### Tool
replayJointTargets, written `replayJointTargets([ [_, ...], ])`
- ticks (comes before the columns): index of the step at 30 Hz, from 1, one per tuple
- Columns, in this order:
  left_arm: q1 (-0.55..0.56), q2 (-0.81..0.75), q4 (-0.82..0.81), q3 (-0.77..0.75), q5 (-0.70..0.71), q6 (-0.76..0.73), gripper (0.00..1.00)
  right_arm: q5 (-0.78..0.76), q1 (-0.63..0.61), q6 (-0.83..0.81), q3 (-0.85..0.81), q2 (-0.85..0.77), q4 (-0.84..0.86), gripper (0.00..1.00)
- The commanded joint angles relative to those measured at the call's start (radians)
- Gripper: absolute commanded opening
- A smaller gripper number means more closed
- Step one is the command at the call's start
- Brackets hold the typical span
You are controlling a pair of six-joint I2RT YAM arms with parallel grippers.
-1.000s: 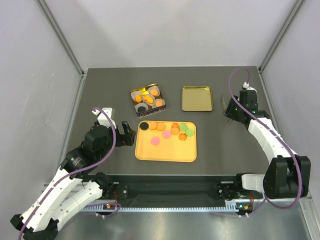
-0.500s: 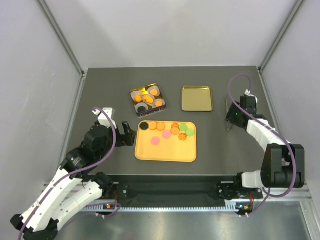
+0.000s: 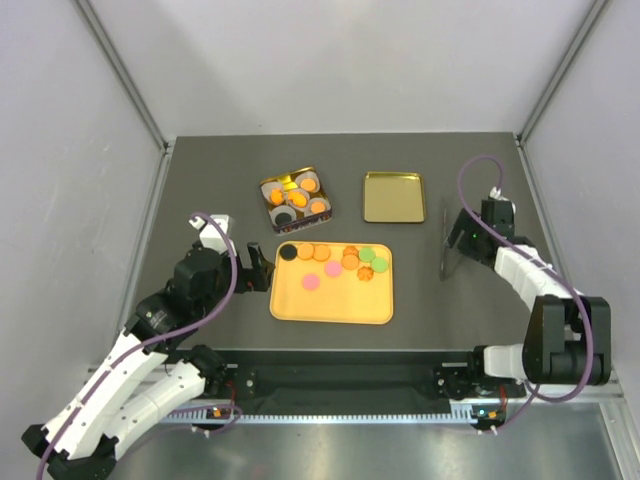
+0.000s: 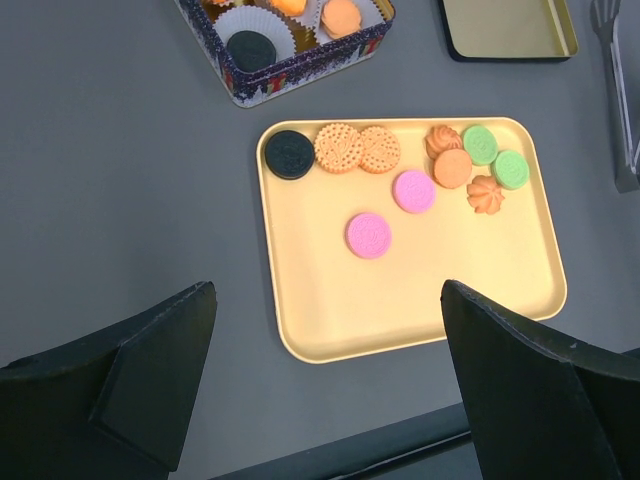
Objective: Pack the cookies
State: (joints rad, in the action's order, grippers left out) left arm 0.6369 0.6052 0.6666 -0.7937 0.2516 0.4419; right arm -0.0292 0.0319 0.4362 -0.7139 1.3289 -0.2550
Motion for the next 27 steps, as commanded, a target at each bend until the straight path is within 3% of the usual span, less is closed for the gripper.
replayJointTargets([
  [1, 0.001, 0.004, -0.028, 0.002, 0.002, -0.014, 0.99, 0.002, 0.004, -0.025, -0.074, -0.091, -0.012, 0.76],
  [6, 0.003, 0.005, -0.027, 0.001, 0.009, -0.011, 0.99, -0.043, -0.116, -0.083, -0.380, 0.061, -0.133, 0.66],
  [10, 0.003, -0.004, -0.019, -0.001, 0.026, -0.008, 0.99, 0.004, -0.133, -0.086, -0.567, 0.292, -0.164, 0.52],
  [14, 0.003, -0.021, -0.018, -0.001, 0.037, -0.005, 0.99, 0.015, -0.147, -0.096, -0.711, 0.441, -0.170, 0.46],
  [20, 0.003, -0.010, -0.018, -0.004, 0.044, -0.002, 0.99, -0.001, -0.179, -0.140, -0.835, 0.593, -0.194, 0.44],
  [27, 0.003, 0.001, -0.015, -0.002, 0.046, 0.001, 0.99, -0.009, -0.182, -0.137, -0.848, 0.673, -0.198, 0.40],
])
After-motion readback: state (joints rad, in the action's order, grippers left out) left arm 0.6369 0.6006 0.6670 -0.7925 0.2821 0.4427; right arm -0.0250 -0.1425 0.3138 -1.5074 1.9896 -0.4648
